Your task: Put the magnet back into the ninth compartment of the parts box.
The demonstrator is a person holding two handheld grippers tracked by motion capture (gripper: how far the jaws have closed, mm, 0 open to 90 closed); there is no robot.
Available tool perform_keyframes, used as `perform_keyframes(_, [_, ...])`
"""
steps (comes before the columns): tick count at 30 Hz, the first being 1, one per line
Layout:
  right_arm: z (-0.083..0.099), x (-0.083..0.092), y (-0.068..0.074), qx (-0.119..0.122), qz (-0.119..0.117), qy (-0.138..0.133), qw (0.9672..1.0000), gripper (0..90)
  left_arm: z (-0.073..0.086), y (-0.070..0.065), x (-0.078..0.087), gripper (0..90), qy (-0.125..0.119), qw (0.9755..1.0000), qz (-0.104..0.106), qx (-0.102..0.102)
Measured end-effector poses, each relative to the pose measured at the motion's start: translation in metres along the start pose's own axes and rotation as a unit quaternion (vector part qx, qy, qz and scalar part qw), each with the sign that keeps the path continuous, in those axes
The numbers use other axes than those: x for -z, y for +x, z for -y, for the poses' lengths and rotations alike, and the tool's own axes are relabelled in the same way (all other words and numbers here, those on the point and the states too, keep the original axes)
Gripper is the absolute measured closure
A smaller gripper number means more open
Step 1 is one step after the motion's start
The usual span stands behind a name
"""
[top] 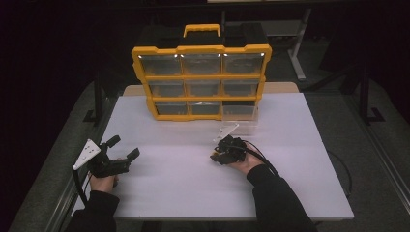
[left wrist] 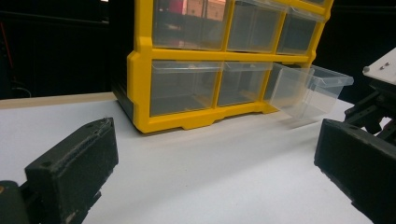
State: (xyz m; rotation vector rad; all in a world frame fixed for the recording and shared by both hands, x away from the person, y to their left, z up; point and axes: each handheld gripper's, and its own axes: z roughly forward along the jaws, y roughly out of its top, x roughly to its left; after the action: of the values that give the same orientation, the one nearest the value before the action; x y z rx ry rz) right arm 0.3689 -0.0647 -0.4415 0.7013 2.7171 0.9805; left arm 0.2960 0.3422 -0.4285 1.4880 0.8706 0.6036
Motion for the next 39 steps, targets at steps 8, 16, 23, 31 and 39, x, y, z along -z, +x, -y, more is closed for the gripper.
perform_keyframes(8, [-0.003, 0.007, 0.0, -0.008, -0.008, -0.018, 0.9998, 60.7, 0.0, 0.0, 0.0, 0.0, 0.0, 1.0, 0.0, 0.0])
perform_keyframes(16, [-0.007, 0.018, 0.0, -0.016, -0.015, -0.033, 0.9992, 60.8, 0.0, 0.0, 0.0, 0.0, 0.001, 1.0, -0.001, -0.001])
perform_keyframes(23, [-0.013, 0.023, 0.002, -0.022, -0.025, -0.039, 0.9987, 60.9, 0.0, 0.0, 0.0, 0.0, 0.001, 1.0, -0.001, -0.001])
perform_keyframes(31, [-0.019, 0.031, 0.002, -0.025, -0.03, -0.048, 0.9981, 61.0, 0.0, 0.0, -0.001, 0.0, 0.001, 1.0, 0.0, -0.001])
perform_keyframes(39, [-0.02, 0.035, 0.001, -0.032, -0.035, -0.053, 0.9974, 61.0, 0.0, 0.0, -0.001, 0.0, 0.002, 1.0, 0.0, 0.0])
